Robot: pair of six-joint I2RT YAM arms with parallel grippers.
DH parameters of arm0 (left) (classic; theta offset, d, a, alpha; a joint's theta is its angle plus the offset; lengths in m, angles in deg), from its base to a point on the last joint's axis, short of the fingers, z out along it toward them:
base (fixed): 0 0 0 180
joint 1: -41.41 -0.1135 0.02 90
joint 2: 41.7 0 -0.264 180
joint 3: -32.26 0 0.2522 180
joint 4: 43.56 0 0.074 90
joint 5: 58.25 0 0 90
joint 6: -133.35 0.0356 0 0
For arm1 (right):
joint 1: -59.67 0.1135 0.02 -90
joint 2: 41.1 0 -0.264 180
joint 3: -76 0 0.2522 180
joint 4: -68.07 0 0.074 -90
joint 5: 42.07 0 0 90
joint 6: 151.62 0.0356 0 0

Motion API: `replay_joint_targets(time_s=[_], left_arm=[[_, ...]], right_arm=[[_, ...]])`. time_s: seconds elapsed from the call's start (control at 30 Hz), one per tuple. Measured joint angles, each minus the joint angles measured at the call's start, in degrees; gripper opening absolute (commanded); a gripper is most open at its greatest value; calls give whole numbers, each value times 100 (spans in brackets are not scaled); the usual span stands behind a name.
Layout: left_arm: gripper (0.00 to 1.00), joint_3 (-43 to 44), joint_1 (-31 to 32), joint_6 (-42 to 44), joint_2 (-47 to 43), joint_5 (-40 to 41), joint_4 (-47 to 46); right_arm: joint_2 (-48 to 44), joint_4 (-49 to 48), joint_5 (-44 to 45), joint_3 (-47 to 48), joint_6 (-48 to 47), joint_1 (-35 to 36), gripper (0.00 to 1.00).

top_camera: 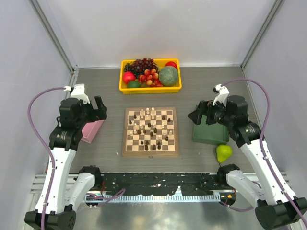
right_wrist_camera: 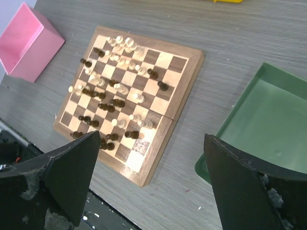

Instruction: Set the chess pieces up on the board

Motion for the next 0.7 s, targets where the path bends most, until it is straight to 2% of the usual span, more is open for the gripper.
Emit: replay_joint_targets(time_s=[0.1, 0.23, 0.33, 0.47, 0.53, 0.6, 0.7], left_arm=[[99, -33, 0, -35, -94, 203, 24], [99, -57, 0, -46, -118, 308, 66], [99, -245, 0, -273, -142, 393, 133], [99, -846, 0, -483, -181, 382, 107], [99, -1038, 0, -527, -136, 190, 170], [99, -986, 0, -522, -20, -68, 378], [99, -728, 0, -398, 90, -291, 581]], right_arm=[[24, 50, 363, -15, 52, 380, 95], [-107, -35, 1499, -66, 737, 680, 95], [-804, -643, 2118, -540, 1091, 669, 96], [-1784, -1408, 2194, -1268, 1331, 669, 95], [-1556, -1471, 2041, -1102, 1281, 669, 95], [-833, -1268, 1838, -560, 1108, 706, 95], [238, -981, 2028, 190, 850, 1075, 95]])
